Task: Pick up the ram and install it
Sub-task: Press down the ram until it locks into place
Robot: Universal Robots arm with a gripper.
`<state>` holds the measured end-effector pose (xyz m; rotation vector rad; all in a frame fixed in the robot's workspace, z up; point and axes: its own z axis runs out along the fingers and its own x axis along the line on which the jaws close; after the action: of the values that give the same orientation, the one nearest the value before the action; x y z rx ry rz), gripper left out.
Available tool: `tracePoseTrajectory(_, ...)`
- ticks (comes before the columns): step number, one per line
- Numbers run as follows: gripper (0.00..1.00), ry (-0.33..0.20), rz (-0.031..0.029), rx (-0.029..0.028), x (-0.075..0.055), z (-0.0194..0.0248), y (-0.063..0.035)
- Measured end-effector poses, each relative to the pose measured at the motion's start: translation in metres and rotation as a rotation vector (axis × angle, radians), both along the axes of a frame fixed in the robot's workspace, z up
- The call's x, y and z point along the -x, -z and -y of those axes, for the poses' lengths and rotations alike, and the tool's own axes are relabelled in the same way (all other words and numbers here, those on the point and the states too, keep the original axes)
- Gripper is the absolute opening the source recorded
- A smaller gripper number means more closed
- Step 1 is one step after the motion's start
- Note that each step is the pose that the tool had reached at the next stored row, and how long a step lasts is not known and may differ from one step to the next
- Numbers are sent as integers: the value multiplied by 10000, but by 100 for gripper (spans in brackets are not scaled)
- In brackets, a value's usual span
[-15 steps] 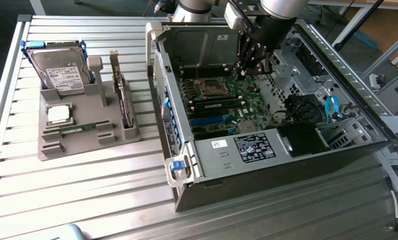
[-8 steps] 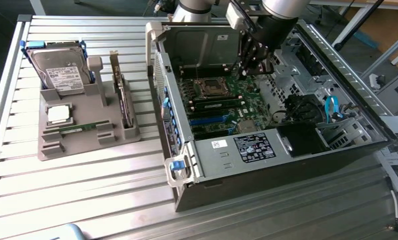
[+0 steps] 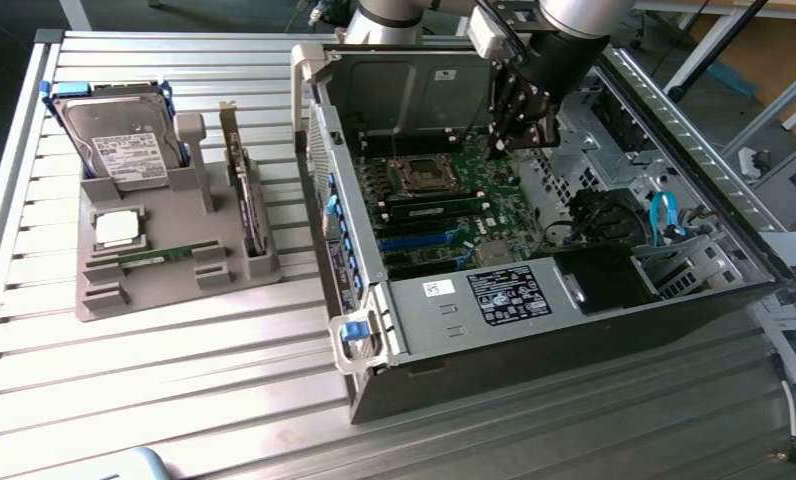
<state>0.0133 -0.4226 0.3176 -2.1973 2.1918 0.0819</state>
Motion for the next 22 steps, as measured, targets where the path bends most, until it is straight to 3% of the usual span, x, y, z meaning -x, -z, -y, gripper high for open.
tracePoseTrajectory(11,11,0,0,0,-195,1,0)
tracePoseTrajectory(22,11,0,0,1,-199,2,1)
